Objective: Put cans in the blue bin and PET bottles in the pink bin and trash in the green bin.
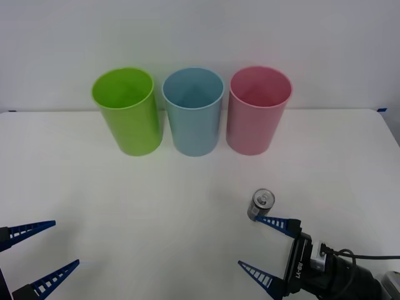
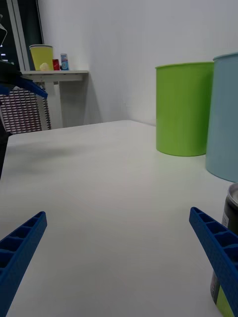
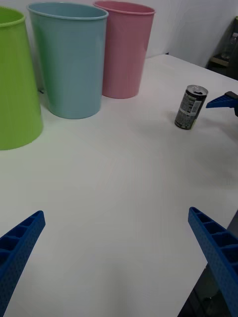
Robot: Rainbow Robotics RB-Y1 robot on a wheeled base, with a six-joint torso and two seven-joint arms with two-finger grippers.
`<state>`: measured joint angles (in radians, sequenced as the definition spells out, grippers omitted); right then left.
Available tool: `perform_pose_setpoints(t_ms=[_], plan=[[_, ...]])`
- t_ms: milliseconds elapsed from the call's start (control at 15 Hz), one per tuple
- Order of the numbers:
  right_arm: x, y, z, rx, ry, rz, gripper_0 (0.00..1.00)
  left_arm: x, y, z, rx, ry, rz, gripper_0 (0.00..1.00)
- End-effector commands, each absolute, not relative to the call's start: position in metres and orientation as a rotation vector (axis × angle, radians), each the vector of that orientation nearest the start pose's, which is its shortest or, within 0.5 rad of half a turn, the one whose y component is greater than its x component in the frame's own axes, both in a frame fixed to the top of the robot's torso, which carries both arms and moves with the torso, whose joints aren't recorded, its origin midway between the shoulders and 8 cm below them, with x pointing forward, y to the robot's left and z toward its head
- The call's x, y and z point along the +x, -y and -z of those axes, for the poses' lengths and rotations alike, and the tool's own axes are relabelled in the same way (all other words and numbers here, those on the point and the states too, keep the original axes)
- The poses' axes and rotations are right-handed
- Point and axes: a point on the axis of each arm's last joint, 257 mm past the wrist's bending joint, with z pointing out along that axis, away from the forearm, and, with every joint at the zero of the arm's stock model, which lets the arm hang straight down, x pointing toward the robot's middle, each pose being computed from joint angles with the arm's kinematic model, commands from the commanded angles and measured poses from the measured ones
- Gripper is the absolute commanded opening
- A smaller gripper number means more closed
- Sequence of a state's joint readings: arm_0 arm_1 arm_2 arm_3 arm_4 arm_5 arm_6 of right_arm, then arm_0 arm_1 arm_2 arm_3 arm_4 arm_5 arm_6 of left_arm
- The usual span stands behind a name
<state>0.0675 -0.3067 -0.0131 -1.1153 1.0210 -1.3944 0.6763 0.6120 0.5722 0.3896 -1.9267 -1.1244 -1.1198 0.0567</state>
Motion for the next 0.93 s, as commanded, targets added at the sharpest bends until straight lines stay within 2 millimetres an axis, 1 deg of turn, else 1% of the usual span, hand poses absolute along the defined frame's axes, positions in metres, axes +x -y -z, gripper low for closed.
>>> perform_pose_setpoints(t_ms=[67,933], plan=[[0.3273,0.1224,0.308,-0.922,-1.224,-0.784,1.0,0.2773,-0.2888,0.2246,0.759,-1.732,0.539,1.0],[0.3271,0.122,0.3078,-0.919,-1.225,-0.788,1.0,0.2773,-0.2888,0.2246,0.759,-1.732,0.539,1.0]])
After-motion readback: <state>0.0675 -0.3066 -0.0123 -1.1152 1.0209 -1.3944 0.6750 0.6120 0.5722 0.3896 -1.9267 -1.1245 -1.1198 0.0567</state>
